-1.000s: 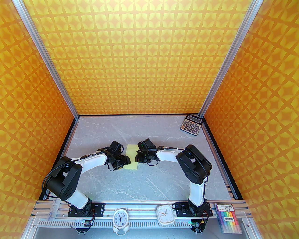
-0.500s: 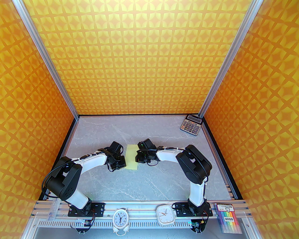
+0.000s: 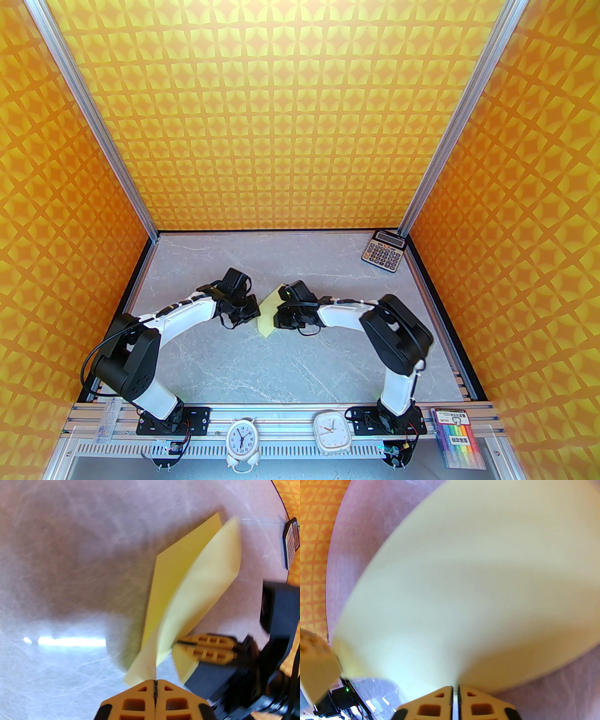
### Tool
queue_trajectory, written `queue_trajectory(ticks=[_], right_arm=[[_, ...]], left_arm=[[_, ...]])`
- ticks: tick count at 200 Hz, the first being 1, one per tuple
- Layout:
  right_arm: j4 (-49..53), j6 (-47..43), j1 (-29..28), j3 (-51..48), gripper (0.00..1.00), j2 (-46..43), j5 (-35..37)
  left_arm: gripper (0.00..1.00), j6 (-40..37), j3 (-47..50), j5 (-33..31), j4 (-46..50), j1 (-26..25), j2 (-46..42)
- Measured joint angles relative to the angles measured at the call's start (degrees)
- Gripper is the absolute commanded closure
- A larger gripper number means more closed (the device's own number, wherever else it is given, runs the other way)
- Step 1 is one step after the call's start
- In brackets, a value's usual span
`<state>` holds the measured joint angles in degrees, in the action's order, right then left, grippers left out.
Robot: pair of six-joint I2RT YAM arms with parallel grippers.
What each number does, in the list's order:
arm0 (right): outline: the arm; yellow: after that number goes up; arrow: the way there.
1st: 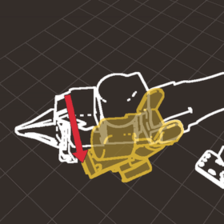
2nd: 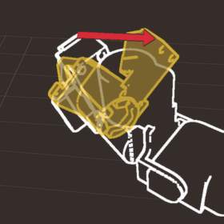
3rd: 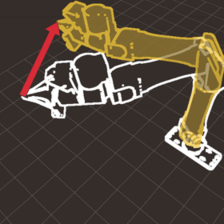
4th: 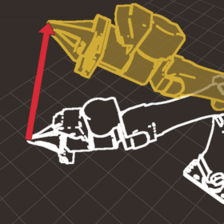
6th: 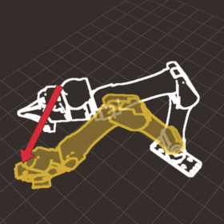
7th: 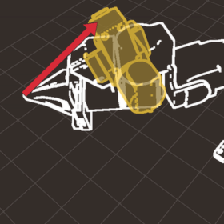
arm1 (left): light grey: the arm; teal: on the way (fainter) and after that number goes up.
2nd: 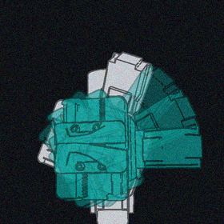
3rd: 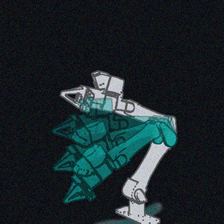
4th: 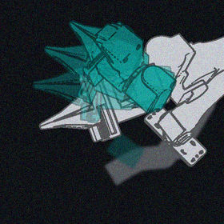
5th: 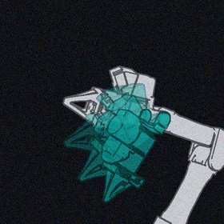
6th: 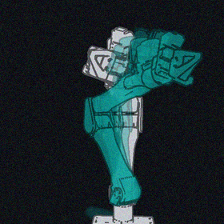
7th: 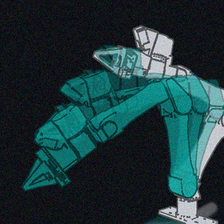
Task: Fold a paper plane with a square sheet of paper (fold left side to right side)
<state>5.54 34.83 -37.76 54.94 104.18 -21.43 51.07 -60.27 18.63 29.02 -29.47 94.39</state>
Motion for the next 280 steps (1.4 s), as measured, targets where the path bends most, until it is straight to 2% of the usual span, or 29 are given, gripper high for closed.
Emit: queue_trajectory(ticks=[21, 66, 126, 181, 233, 280], right_arm=[[-3.19, 0.46, 0.00, -3.39, 0.78, -2.93, 0.07], [-5.88, 2.36, 0.00, -5.25, 0.86, -3.63, 0.85], [-13.77, 6.73, 0.00, -10.80, 0.79, -3.65, 0.87], [-27.08, 11.85, -0.24, -20.44, 0.72, -8.13, 1.42], [-35.74, 14.88, -3.50, -21.00, 0.71, -7.48, 3.21], [-37.86, 16.39, -4.31, -21.09, 0.70, -7.21, 5.31]], left_arm=[[1.00, 0.87, -1.97, 0.17, 0.92, -0.68, 2.60], [1.00, 1.90, -4.22, 0.70, 2.40, -2.95, 6.12], [0.99, 4.00, -7.98, 1.51, 3.91, -4.13, 8.90], [0.98, 6.51, -11.13, 2.19, 6.32, -4.94, 11.34], [0.97, 7.26, -12.41, 2.43, 7.48, -5.16, 12.76], [0.97, 7.45, -13.49, 2.56, 8.15, -5.38, 13.75]])
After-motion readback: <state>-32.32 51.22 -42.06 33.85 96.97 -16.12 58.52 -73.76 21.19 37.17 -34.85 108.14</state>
